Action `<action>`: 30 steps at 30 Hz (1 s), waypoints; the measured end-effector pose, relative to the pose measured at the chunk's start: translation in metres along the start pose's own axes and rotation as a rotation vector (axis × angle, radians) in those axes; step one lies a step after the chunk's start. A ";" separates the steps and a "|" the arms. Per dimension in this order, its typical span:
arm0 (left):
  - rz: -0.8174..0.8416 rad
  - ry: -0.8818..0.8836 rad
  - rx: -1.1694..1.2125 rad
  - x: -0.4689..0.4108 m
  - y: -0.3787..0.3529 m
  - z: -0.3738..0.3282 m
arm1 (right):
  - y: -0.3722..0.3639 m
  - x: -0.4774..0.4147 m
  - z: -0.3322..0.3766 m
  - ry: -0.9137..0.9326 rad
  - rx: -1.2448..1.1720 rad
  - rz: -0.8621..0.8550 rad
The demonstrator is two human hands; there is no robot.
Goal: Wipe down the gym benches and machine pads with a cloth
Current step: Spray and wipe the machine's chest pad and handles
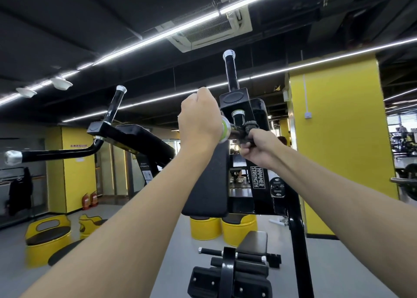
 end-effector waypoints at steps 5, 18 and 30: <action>0.007 0.004 -0.004 0.001 0.000 0.001 | 0.002 0.005 -0.009 -0.146 -0.173 0.018; -0.029 -0.029 -0.042 -0.005 -0.001 0.006 | -0.019 0.047 -0.032 -0.370 -0.374 0.141; -0.043 0.093 -0.114 -0.007 0.000 0.015 | -0.025 0.128 -0.027 -0.434 -0.378 0.318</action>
Point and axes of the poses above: each hand's wrist, its own x-axis away from the middle knuckle, its own y-axis out of the back of the hand, z = x × y, the point moved 6 cm from there along -x, towards the middle knuckle, and after that the axes turned 11 degrees about -z, right-handed, at the moved point
